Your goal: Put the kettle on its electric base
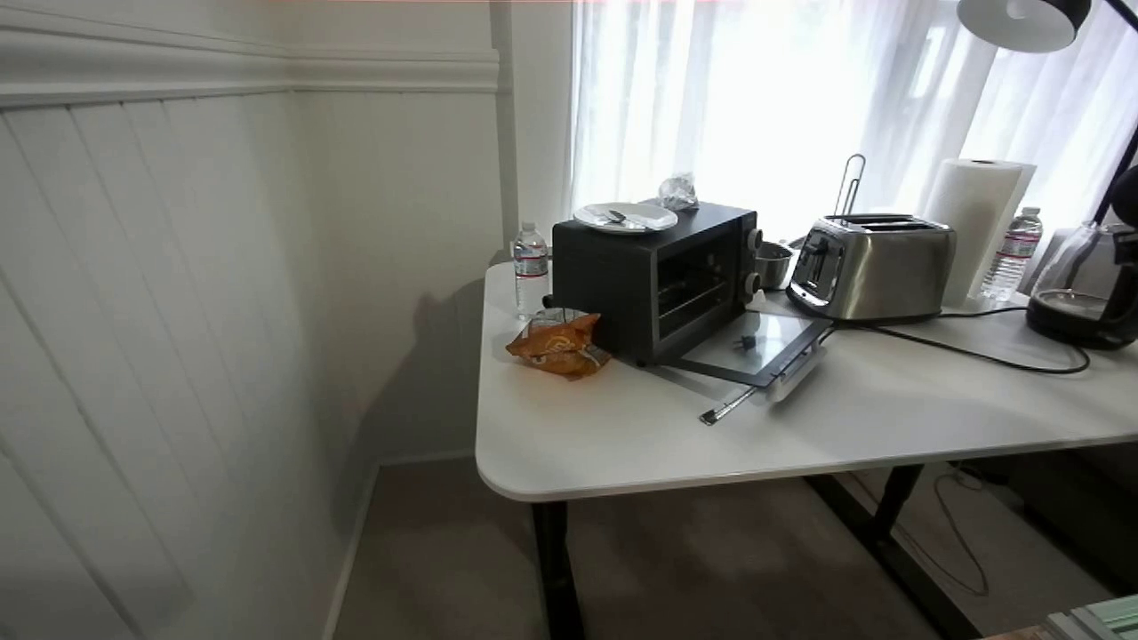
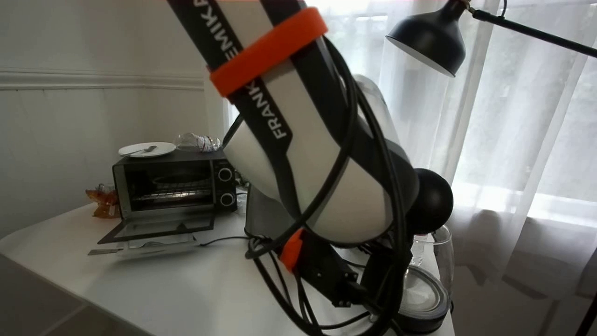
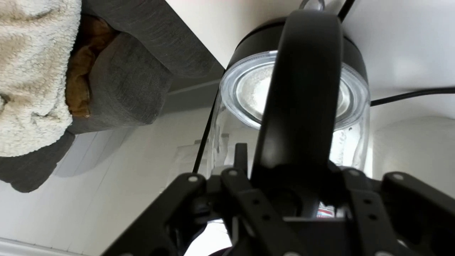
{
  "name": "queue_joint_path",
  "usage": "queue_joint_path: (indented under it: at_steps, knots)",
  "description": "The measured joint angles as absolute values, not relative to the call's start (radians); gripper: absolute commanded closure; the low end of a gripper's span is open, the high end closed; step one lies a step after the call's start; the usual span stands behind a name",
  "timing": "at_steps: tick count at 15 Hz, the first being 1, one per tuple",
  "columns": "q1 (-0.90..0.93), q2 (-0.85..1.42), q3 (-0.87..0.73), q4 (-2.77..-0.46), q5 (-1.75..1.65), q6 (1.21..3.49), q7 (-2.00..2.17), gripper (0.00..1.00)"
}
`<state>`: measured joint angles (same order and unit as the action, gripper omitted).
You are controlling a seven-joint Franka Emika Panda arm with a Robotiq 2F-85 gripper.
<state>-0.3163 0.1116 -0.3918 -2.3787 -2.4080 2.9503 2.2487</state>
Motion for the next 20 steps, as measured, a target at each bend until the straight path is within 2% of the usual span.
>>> queue_joint_path:
  at_steps: [2, 3, 4, 8, 10, 14, 20]
  knots:
    - [-0.316, 0.111, -0.392, -2.382, -2.409, 2.955, 2.237, 0.82]
    - [-0.316, 0.111, -0.392, -2.382, -2.409, 2.955, 2.232, 0.32]
    - [-0.316, 0.11, -0.392, -2.382, -2.409, 2.955, 2.229, 0.31]
    - [-0.316, 0.106, -0.393, -2.382, -2.408, 2.955, 2.212, 0.04]
    - [-0.316, 0.102, -0.395, -2.382, -2.401, 2.954, 2.198, 0.0]
    - [-0.316, 0.1, -0.416, -2.388, -2.327, 2.954, 2.104, 0.0]
    - [-0.358, 0.1, -0.418, -2.471, -1.976, 2.96, 1.689, 0.0]
